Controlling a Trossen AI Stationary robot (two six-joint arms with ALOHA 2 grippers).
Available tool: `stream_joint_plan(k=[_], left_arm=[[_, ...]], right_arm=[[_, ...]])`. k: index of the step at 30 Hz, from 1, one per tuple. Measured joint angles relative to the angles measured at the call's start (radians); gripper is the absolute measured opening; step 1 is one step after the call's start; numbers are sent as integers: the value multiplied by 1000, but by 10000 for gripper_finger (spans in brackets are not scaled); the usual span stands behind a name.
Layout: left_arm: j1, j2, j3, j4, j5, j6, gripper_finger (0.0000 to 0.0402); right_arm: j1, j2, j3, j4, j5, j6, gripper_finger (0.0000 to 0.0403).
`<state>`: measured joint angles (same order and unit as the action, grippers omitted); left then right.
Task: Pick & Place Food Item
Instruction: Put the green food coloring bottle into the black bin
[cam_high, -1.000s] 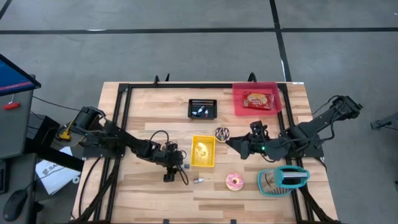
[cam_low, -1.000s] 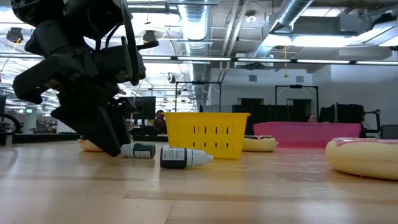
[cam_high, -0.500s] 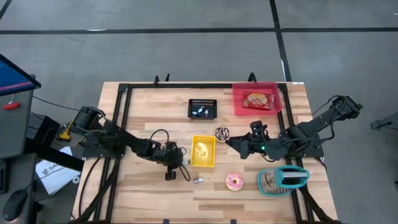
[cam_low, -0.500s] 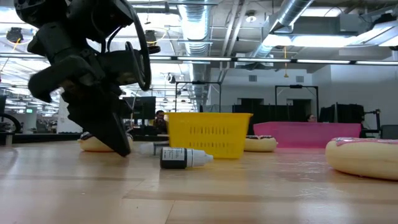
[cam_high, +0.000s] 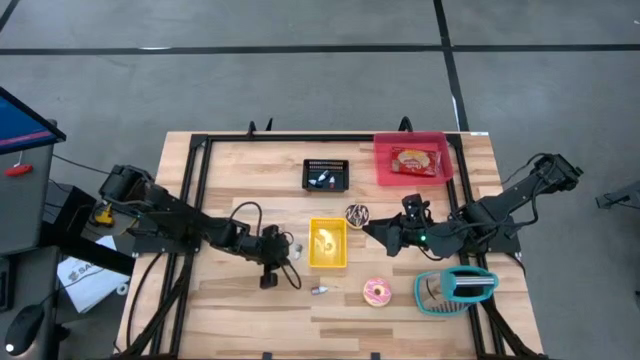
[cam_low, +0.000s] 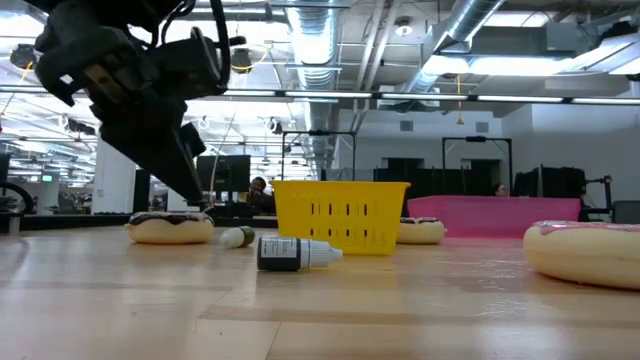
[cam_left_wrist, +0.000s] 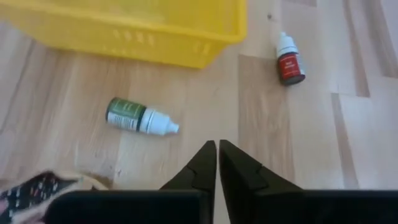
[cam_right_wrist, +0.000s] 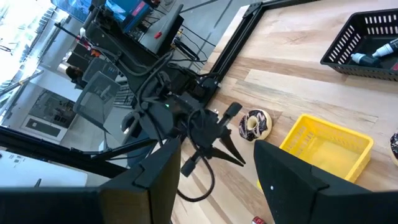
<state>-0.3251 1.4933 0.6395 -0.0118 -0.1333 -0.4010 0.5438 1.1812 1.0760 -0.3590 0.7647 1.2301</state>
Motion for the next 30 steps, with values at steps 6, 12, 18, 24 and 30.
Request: stream_joint_plan(k=[6, 12, 18, 24, 30], left_arm=[[35, 5, 0, -29, -72, -335, 90], [29, 14, 0, 0, -97, -521, 155], [41, 38, 2, 28, -98, -590, 157], [50, 156, 59, 31, -41, -606, 148], [50, 233, 125, 3, -46, -645, 147]], right_arm=[[0, 0, 0, 1, 2, 0, 196], [-1, 0, 0, 1, 17, -1, 196], [-1, 0, 0, 1, 21, -20, 196], [-1, 0, 0, 6, 22, -26, 196], [13, 0, 0, 5, 21, -19, 196]])
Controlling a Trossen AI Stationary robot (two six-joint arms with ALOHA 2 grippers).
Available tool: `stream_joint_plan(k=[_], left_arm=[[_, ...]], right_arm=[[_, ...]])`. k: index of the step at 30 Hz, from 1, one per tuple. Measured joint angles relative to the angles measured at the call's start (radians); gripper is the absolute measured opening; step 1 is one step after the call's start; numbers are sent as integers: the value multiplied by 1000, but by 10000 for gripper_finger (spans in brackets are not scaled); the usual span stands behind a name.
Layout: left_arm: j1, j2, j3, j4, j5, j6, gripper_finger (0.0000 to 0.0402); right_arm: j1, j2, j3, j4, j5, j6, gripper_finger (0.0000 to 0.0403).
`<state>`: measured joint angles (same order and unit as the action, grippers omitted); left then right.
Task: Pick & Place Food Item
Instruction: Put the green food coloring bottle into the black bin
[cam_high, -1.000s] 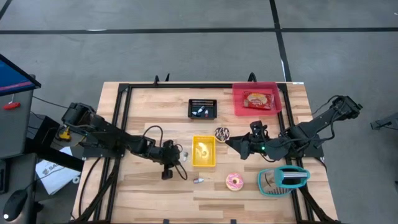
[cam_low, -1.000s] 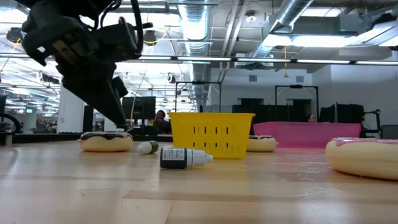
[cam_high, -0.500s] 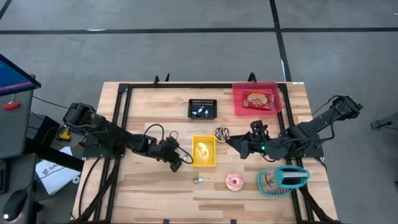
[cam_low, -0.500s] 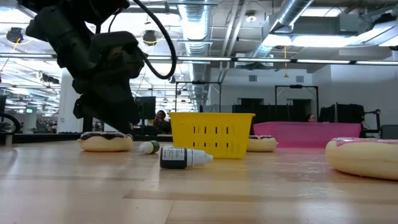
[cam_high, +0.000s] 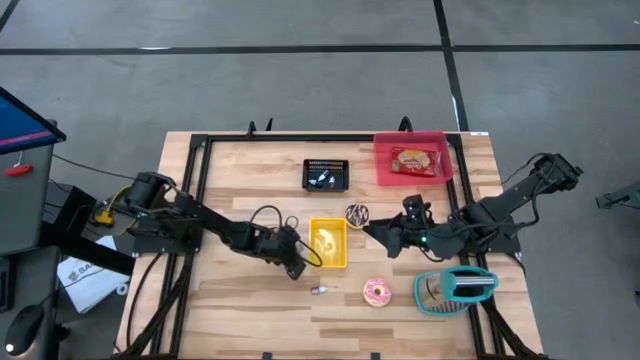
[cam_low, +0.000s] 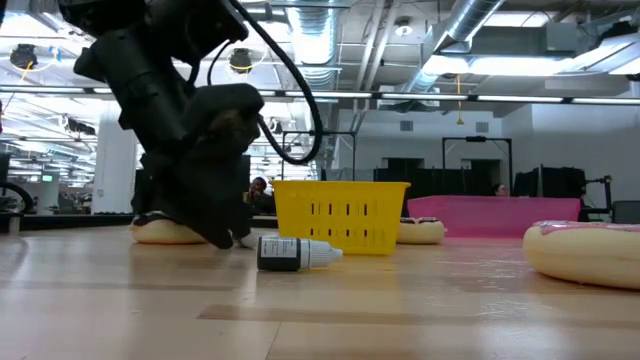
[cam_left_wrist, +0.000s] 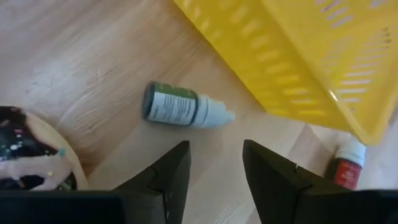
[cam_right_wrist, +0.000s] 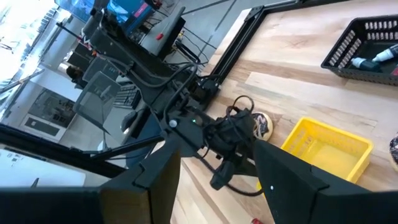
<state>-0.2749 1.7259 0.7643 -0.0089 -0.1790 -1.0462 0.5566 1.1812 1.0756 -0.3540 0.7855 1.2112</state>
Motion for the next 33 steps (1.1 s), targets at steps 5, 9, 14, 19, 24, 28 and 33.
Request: stream_joint_plan(k=[5, 9, 14, 19, 24, 28, 33], left_arm=[[2, 6, 8, -13, -21, -65, 147], [1, -6, 7, -17, -12, -83, 147], [0, -105, 2, -31, 46, -7, 147], [0, -261, 4, -125, 44, 264, 150], [-1, -308, 5, -164, 25, 788, 177], [35, -256, 5, -162, 25, 1014, 219], [83, -186, 4, -138, 49, 1006, 259]], right_arm=[[17, 0, 0, -4, 0, 8, 196], [20, 0, 0, -4, -2, 9, 196], [20, 0, 0, -4, -21, 9, 196], [26, 0, 0, -4, -26, 1, 196], [26, 0, 0, -5, -25, -5, 196], [25, 0, 0, -3, -15, -7, 196], [26, 0, 0, -4, 2, 18, 196]])
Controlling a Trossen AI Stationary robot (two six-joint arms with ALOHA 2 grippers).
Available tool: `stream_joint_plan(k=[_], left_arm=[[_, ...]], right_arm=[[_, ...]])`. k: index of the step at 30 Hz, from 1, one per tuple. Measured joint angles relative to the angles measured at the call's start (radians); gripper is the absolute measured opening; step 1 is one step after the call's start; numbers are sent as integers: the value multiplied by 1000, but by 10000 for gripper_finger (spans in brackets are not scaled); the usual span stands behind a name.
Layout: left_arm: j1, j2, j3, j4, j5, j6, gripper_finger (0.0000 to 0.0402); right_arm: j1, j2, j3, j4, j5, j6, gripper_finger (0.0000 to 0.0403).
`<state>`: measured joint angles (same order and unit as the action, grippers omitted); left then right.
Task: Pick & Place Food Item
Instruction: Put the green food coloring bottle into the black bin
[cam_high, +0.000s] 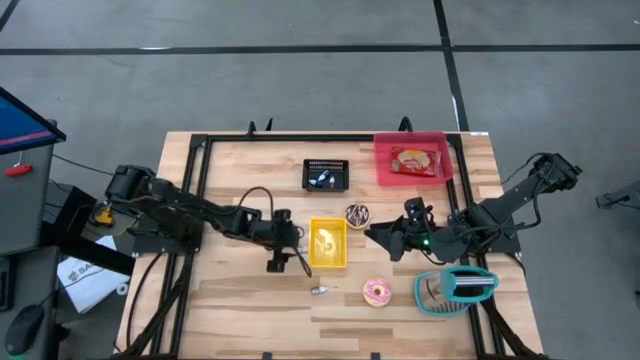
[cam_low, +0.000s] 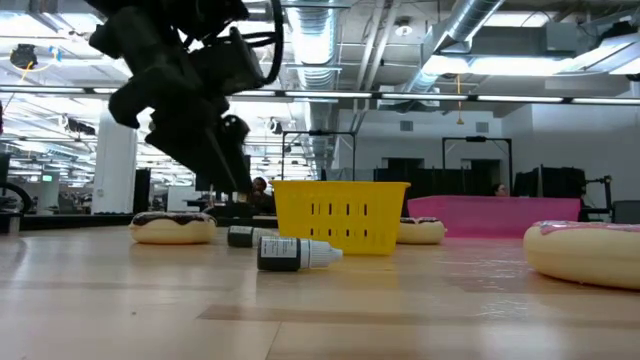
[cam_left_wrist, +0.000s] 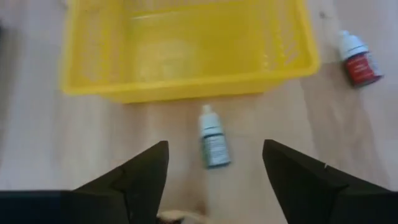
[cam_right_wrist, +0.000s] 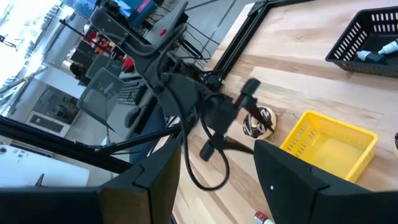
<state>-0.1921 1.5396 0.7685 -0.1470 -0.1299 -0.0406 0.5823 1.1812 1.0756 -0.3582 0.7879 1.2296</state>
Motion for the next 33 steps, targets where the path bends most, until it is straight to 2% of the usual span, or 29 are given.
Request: stream_joint_plan(k=[5, 14, 26, 33], left_arm=[[-11, 47, 0, 48, 60, -51, 259], [-4, 117, 0, 85, 43, -77, 221], [23, 192, 1, 142, 43, -93, 191], [22, 199, 2, 147, 17, -107, 133]], right_arm=[[0, 0, 0, 0, 3, 16, 196], [-1, 0, 0, -8, 3, 19, 196], [0, -5, 0, -27, -7, 27, 196], [0, -5, 0, -29, -24, 27, 196]])
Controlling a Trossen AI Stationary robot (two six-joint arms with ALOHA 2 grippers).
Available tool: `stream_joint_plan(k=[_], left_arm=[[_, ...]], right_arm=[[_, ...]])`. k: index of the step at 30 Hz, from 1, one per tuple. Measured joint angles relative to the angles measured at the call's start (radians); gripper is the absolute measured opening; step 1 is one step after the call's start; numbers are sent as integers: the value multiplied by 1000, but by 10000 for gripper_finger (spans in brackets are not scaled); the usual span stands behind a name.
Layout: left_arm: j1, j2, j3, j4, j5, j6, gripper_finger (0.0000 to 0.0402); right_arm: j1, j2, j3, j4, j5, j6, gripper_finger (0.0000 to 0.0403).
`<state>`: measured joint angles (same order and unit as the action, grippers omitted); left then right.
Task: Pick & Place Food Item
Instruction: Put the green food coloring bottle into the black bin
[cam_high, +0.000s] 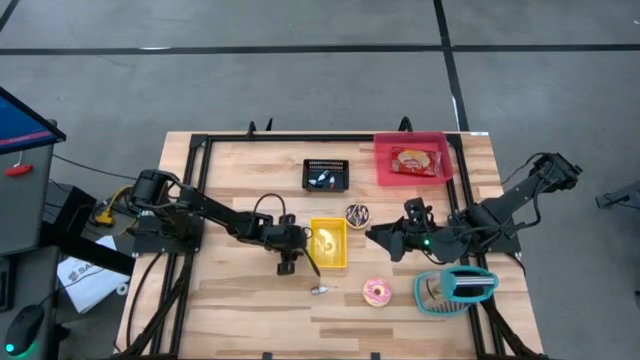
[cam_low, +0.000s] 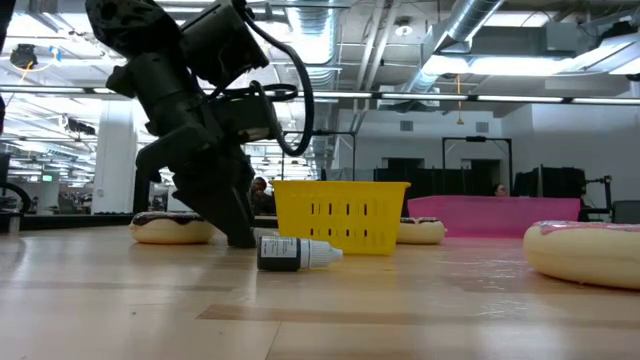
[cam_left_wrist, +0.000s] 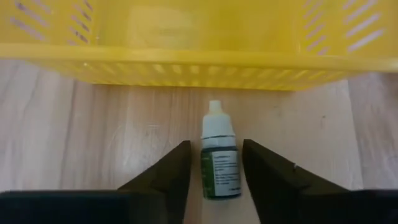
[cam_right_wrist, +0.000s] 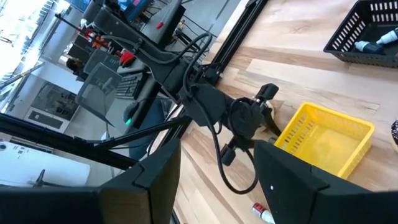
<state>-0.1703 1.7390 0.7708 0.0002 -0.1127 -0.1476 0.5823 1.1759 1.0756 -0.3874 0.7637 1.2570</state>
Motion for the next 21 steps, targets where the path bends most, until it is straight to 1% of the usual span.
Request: stream_joint_plan(k=[4, 6, 8, 11, 16, 18, 21], left_arm=[[0, -4, 2, -25, -4, -12, 77], [0, -5, 3, -36, -4, -30, 57], [0, -13, 5, -51, -2, -54, 57], [0, -39, 17, -124, -3, -67, 58], [5, -141, 31, -282, -78, -36, 74], [20, -189, 30, -304, -101, -16, 71], [73, -264, 31, -266, -169, 18, 65]], right_arm=[[0, 0, 0, -1, 0, 0, 196], [0, 0, 0, -1, 0, 0, 196], [0, 0, 0, -1, 0, 0, 196], [0, 0, 0, -1, 0, 0, 196], [0, 0, 0, -1, 0, 0, 196], [0, 0, 0, -4, 0, 0, 196], [0, 0, 0, -4, 1, 0, 196]])
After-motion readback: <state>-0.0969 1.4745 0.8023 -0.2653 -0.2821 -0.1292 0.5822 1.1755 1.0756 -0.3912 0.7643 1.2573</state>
